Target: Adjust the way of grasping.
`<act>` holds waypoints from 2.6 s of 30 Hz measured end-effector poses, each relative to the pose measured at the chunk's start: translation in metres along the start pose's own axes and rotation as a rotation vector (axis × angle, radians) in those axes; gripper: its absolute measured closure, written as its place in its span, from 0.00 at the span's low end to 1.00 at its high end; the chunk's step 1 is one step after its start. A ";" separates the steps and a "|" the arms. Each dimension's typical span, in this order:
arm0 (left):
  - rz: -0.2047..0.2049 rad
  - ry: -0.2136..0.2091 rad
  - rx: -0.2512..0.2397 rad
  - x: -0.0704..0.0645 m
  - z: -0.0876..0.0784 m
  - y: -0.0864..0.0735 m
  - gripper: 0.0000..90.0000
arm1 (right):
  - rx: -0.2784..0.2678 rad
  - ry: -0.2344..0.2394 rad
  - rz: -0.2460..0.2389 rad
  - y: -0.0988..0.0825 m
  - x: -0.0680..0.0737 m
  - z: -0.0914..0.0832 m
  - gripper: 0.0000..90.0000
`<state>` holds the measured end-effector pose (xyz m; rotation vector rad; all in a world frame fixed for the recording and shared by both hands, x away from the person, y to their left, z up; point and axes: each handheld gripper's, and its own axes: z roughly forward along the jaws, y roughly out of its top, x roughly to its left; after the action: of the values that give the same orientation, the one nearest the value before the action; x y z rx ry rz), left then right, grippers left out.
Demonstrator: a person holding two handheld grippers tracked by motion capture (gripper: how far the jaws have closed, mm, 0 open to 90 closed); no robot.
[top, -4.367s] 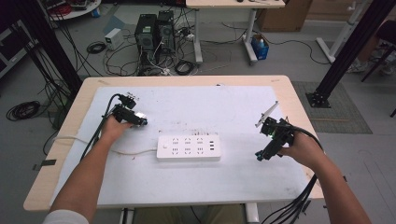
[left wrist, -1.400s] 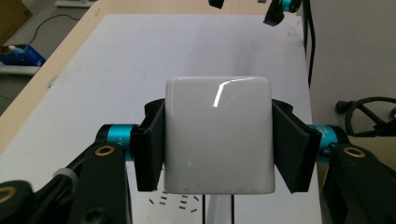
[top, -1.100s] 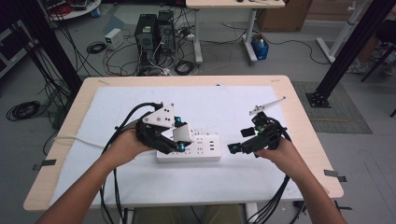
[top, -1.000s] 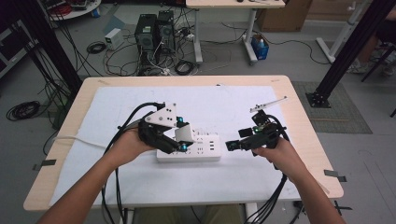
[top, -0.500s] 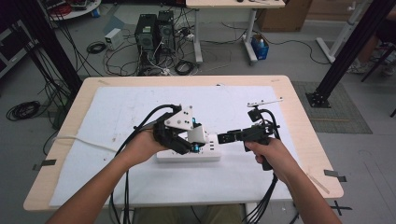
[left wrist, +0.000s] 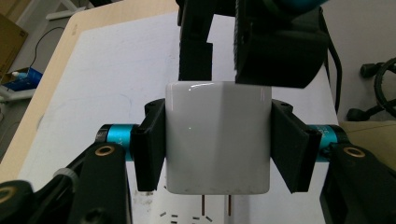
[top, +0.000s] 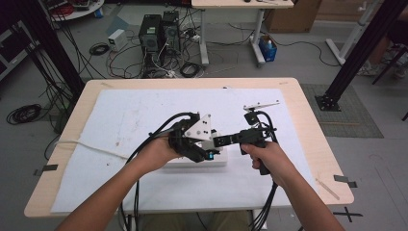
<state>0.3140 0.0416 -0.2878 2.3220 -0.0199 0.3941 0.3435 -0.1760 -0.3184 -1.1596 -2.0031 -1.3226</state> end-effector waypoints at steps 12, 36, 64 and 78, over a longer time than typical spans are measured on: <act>0.006 0.009 0.002 0.000 0.001 0.000 0.47 | -0.010 0.052 0.105 0.004 -0.007 0.009 0.15; 0.027 0.015 0.011 -0.001 0.006 -0.001 0.47 | -0.008 0.060 0.173 0.004 -0.017 0.015 0.55; -0.280 -0.006 0.078 0.030 -0.033 -0.059 0.26 | -0.110 -0.182 -0.003 -0.006 -0.031 -0.032 0.69; -0.439 0.052 0.296 0.050 -0.075 -0.120 0.21 | 0.063 -0.531 -0.189 -0.010 -0.024 -0.067 0.69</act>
<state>0.3572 0.1836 -0.3074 2.5125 0.5996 0.2433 0.3429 -0.2471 -0.3131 -1.4322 -2.5629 -1.1016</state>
